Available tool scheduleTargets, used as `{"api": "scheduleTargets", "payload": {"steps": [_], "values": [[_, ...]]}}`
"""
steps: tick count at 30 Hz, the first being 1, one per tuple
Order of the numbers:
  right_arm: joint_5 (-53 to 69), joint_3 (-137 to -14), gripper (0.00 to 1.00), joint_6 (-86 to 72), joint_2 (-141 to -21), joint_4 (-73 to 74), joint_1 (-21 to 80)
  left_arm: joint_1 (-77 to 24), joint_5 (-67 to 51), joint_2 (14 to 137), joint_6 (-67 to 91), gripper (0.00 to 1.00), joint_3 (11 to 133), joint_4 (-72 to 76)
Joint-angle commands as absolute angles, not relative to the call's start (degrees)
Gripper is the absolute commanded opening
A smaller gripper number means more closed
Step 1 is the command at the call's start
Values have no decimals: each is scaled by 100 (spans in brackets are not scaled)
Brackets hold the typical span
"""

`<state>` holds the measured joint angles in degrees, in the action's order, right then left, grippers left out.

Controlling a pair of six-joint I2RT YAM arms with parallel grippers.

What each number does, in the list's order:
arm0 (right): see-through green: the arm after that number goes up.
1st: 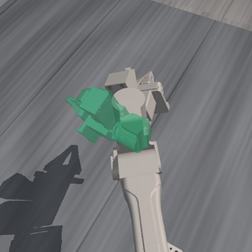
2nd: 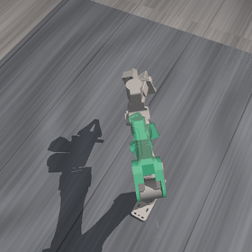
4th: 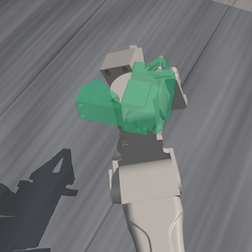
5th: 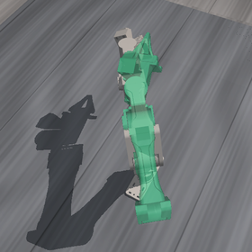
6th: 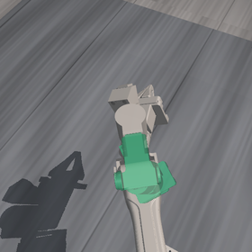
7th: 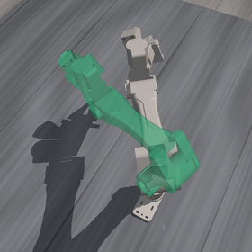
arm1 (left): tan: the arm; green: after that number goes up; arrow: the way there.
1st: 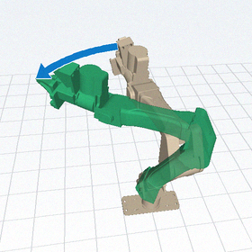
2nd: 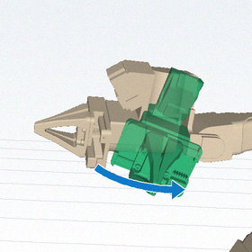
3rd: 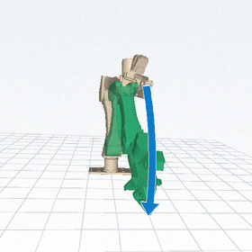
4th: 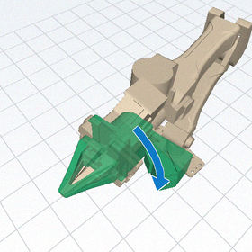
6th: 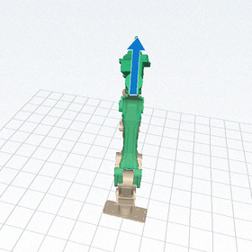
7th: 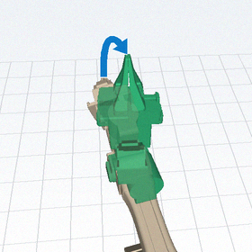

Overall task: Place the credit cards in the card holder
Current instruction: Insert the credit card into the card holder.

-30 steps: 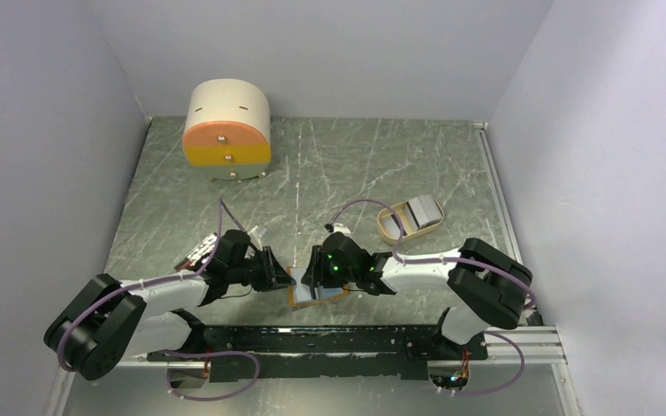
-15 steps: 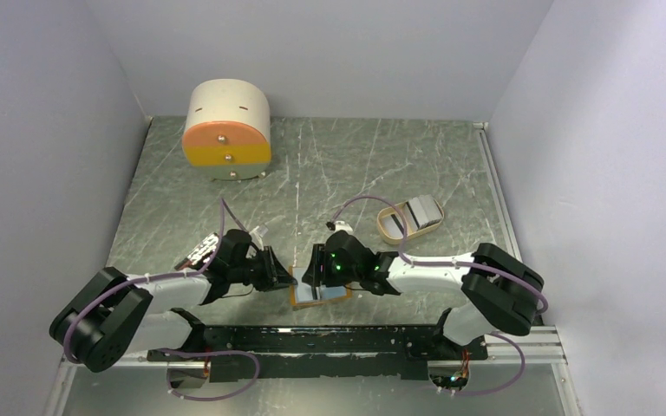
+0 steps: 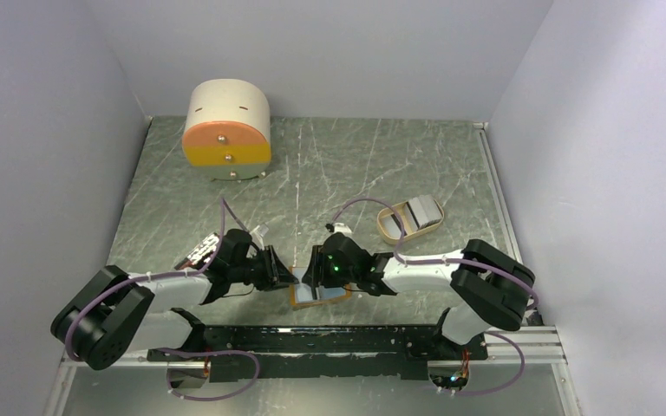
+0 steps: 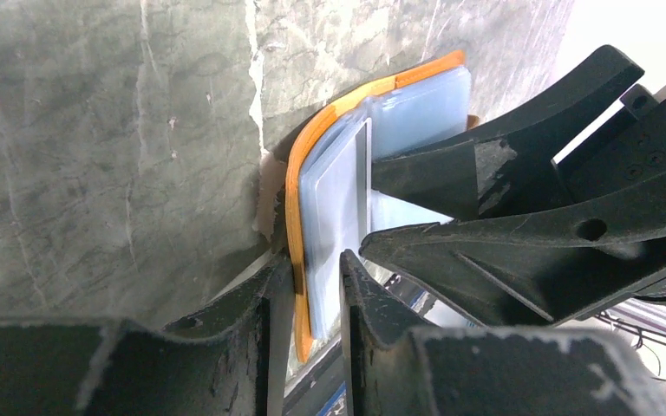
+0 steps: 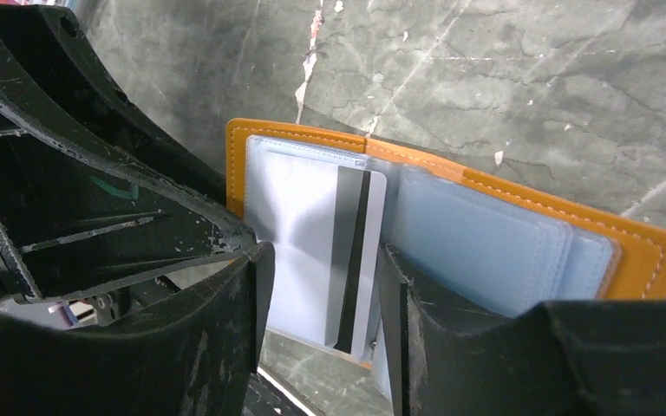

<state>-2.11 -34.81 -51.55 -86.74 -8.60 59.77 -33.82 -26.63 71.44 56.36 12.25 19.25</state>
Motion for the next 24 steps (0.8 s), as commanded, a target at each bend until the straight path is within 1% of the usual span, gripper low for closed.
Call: {"api": "scheduleTargets", "payload": {"steps": [1,5,7,10,11,17,20,24], "values": [[-101,-3477,50,-5221,-8832,-1138,6063,-3418,-2825,7223,5639,30,1231,2223],[-150,-3550,48,-5152,-8710,-1046,6071,-3418,-2769,7192,5568,27,1341,2044],[-254,-3588,48,-5065,-8615,-853,6067,-3419,-2746,7160,5555,21,1357,1988],[-395,-3631,51,-4813,-8406,-447,6065,-3418,-2681,7136,5533,10,1375,1889],[-515,-3644,52,-4763,-8305,-277,6069,-3414,-2665,7129,5525,9,1384,1855],[-1239,-3805,57,-4492,-7862,719,6068,-3416,-2605,7174,5506,9,1408,1824],[-1379,-3823,59,-4444,-7795,858,6068,-3418,-2615,7206,5536,9,1374,1893],[-1361,-3817,58,-4421,-7830,777,6076,-3414,-2597,7188,5531,9,1370,1862]]}}
